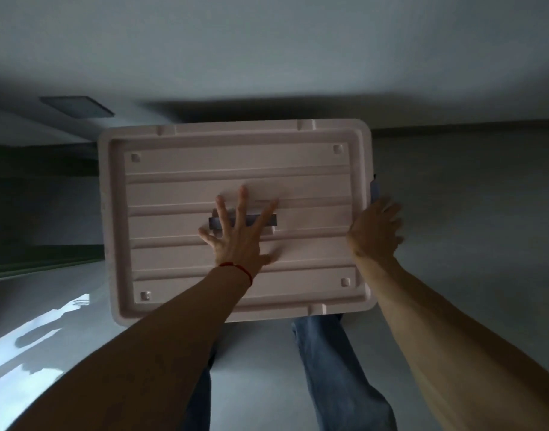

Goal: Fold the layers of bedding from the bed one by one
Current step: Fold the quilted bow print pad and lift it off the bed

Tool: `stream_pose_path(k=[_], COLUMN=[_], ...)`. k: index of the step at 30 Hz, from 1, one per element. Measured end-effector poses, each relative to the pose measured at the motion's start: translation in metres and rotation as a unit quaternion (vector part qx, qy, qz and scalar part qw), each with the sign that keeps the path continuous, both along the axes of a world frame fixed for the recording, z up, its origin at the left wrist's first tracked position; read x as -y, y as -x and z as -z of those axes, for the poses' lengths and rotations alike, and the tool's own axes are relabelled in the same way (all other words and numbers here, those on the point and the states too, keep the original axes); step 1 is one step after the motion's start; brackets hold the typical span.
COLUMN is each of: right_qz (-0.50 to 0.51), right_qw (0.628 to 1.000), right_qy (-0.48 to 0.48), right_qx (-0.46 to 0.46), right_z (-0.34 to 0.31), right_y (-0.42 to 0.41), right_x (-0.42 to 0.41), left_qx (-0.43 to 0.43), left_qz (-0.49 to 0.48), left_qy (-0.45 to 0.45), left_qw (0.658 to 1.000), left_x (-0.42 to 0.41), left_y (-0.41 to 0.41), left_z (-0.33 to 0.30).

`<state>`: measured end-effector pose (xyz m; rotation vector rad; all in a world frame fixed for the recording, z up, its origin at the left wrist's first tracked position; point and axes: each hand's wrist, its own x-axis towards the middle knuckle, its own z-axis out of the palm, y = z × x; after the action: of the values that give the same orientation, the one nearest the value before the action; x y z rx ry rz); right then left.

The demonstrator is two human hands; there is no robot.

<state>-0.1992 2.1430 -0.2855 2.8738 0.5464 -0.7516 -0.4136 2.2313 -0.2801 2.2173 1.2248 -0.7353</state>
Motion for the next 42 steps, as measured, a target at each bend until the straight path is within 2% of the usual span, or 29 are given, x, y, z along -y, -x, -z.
stream_pose_path(k=[2, 4, 5, 8, 10, 12, 14, 16, 18, 20, 22, 24, 26, 28, 30, 32, 35, 42], right_qz=[-0.151, -0.32, -0.384, -0.483, -0.548, -0.579, -0.572, -0.571, -0.58, -0.575, -0.57, -0.567, -0.569, -0.572, -0.576, -0.578, -0.578, -0.575], right_qw=[0.987, 0.938, 0.907, 0.846, 0.81, 0.795, 0.803, 0.803, 0.796, 0.8, 0.802, 0.802, 0.8, 0.8, 0.799, 0.797, 0.798, 0.799], right_qy=[-0.029, -0.135, -0.171, -0.183, -0.154, -0.112, -0.087, -0.064, -0.04, -0.03, -0.022, -0.015, -0.007, -0.002, 0.003, 0.007, 0.001, -0.011], right_qx=[0.038, 0.023, -0.008, -0.132, -0.144, -0.146, -0.143, -0.161, -0.168, -0.17, -0.18, -0.188, -0.189, -0.183, -0.174, -0.174, -0.171, -0.177], right_z=[-0.007, -0.012, -0.015, -0.013, -0.008, 0.005, 0.017, 0.02, 0.015, 0.011, 0.009, 0.008, 0.009, 0.008, 0.006, 0.004, 0.004, 0.006], right_y=[0.039, 0.084, 0.112, 0.184, 0.224, 0.247, 0.258, 0.262, 0.261, 0.26, 0.263, 0.263, 0.263, 0.264, 0.264, 0.263, 0.263, 0.262], right_x=[-0.018, -0.041, -0.057, -0.099, -0.115, -0.118, -0.119, -0.121, -0.126, -0.129, -0.131, -0.131, -0.133, -0.132, -0.131, -0.131, -0.13, -0.129], left_qx=[0.063, 0.127, 0.133, 0.06, 0.028, 0.024, 0.042, 0.097, 0.136, 0.155, 0.166, 0.176, 0.178, 0.136, 0.064, 0.008, -0.024, -0.086], left_qz=[-0.046, -0.121, -0.163, -0.267, -0.319, -0.375, -0.447, -0.52, -0.571, -0.615, -0.635, -0.618, -0.554, -0.473, -0.439, -0.419, -0.388, -0.393], left_qy=[-0.04, -0.115, -0.155, -0.253, -0.259, -0.174, -0.026, 0.108, 0.19, 0.233, 0.241, 0.213, 0.157, 0.086, 0.023, -0.02, -0.055, -0.103], left_qw=[0.996, 0.978, 0.965, 0.928, 0.911, 0.91, 0.893, 0.842, 0.787, 0.737, 0.715, 0.736, 0.798, 0.866, 0.896, 0.908, 0.919, 0.91], left_x=[-0.008, -0.017, -0.027, -0.06, -0.082, -0.101, -0.119, -0.129, -0.133, -0.132, -0.133, -0.133, -0.131, -0.126, -0.119, -0.112, -0.106, -0.1], left_y=[0.019, 0.044, 0.066, 0.126, 0.167, 0.201, 0.229, 0.246, 0.254, 0.255, 0.258, 0.26, 0.258, 0.244, 0.224, 0.206, 0.191, 0.176], left_z=[-0.011, -0.017, -0.02, -0.02, -0.018, -0.003, 0.015, 0.025, 0.028, 0.03, 0.03, 0.028, 0.023, 0.013, 0.004, -0.002, -0.002, -0.002])
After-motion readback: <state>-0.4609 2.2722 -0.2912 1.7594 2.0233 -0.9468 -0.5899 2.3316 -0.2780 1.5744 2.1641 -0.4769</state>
